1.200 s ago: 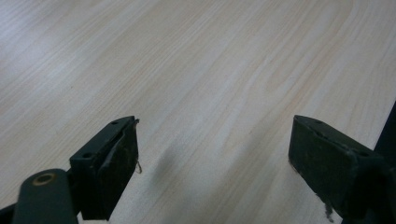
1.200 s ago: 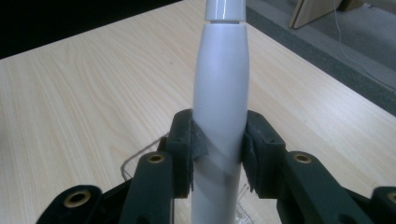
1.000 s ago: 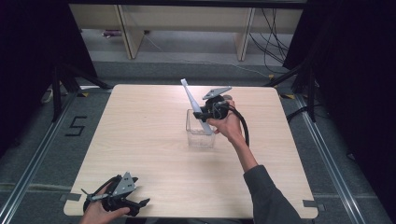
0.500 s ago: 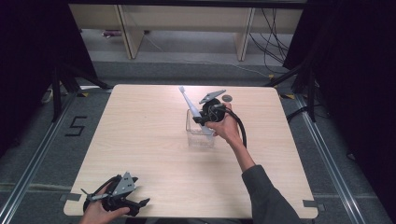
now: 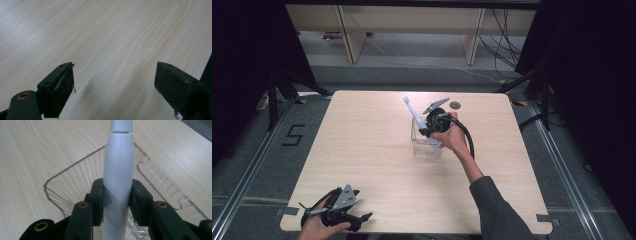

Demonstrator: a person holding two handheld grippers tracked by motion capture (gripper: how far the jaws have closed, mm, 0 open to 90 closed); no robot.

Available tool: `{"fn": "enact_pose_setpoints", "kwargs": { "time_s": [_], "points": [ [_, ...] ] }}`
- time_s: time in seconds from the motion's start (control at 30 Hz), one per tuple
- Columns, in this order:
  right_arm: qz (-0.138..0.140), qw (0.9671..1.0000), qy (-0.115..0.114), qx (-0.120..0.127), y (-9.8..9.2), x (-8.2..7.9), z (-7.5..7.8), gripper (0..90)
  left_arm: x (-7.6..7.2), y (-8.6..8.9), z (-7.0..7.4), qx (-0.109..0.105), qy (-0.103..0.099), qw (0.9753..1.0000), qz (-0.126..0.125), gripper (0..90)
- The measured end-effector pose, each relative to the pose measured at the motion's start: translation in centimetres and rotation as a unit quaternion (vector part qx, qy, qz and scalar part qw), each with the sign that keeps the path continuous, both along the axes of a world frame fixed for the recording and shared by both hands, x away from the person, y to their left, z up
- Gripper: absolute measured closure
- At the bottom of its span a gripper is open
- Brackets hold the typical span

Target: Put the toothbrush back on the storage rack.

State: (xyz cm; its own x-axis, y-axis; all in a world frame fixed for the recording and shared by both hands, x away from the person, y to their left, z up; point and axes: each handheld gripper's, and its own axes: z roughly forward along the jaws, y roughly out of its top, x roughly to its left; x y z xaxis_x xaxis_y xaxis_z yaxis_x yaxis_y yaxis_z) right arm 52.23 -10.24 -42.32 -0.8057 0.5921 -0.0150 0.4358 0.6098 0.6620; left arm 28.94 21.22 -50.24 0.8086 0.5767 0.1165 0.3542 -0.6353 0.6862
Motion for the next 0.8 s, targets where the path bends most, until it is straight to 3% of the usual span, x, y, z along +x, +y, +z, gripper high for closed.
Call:
{"fn": "enact_pose_setpoints", "kwargs": {
  "time_s": [0.13,0.17,0.37,0.4,0.43,0.47,0.8],
  "points": [
    [-0.009,0.9999,-0.001,-0.014,0.20,0.21,-0.34,67.0,-0.05,-0.03,-0.01,-0.004,0.000,1.0000,0.001,15.5],
    [0.003,0.9998,-0.010,-0.020,0.12,0.35,-0.31,67.0,-0.05,-0.03,-0.01,-0.004,0.000,1.0000,0.001,15.5],
    [-0.002,0.9994,-0.008,-0.033,0.45,0.15,-0.56,66.9,-0.07,-0.07,-0.05,-0.004,0.002,1.0000,0.001,15.5],
    [0.009,0.9991,-0.013,-0.040,0.44,0.27,-0.48,66.8,-0.07,-0.06,-0.04,-0.001,0.002,1.0000,-0.001,15.5],
    [-0.004,0.9992,0.007,-0.039,0.57,0.06,-0.38,66.9,-0.08,-0.08,-0.06,-0.002,0.002,1.0000,0.000,15.5],
    [0.014,0.9988,-0.011,-0.044,0.54,0.27,-0.53,66.8,-0.08,-0.08,-0.07,-0.002,0.002,1.0000,0.000,15.5],
    [0.013,0.9986,0.016,-0.048,0.91,0.61,-0.58,66.5,-0.10,-0.13,-0.10,-0.004,0.004,1.0000,-0.003,15.5]
  ]
}}
